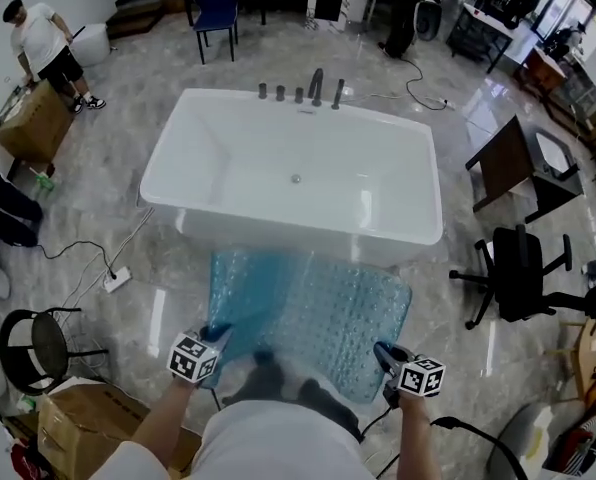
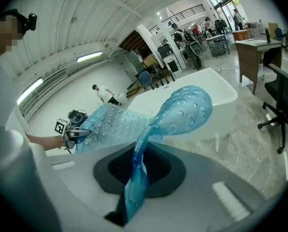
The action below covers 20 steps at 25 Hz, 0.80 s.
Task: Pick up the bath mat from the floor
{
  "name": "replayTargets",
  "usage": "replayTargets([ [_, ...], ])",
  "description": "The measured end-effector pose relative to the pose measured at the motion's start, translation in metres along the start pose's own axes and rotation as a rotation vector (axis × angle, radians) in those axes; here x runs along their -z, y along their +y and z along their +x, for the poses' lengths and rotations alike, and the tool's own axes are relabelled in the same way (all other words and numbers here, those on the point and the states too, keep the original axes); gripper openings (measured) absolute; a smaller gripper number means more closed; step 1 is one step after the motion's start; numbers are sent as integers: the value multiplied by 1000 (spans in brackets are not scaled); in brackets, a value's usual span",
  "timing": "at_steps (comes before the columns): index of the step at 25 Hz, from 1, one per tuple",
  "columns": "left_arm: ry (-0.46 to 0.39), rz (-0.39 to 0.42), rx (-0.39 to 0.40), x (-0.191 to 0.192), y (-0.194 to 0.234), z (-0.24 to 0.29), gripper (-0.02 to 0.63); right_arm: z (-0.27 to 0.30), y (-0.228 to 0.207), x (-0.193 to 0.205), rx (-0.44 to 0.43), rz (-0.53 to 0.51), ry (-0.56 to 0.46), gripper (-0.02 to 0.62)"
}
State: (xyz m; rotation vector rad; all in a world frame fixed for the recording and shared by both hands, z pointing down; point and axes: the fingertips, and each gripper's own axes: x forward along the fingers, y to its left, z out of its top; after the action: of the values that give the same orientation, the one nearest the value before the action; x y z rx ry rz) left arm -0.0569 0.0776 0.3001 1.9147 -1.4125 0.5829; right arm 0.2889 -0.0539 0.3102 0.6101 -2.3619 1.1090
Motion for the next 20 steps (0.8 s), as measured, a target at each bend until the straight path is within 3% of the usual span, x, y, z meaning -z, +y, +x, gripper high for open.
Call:
replayTargets([
  [6,-58,-12,0,-1,-72,-9,15,-47,25,-3,-122,-55,-53,29],
  [15,-138,-108,-25,32,-150,-26,15,-106,23,42,-182,-115,-53,28],
  [20,-161,-104,-64,48,-187,-38,17,-141,17,61,-215,-110,-69,29],
])
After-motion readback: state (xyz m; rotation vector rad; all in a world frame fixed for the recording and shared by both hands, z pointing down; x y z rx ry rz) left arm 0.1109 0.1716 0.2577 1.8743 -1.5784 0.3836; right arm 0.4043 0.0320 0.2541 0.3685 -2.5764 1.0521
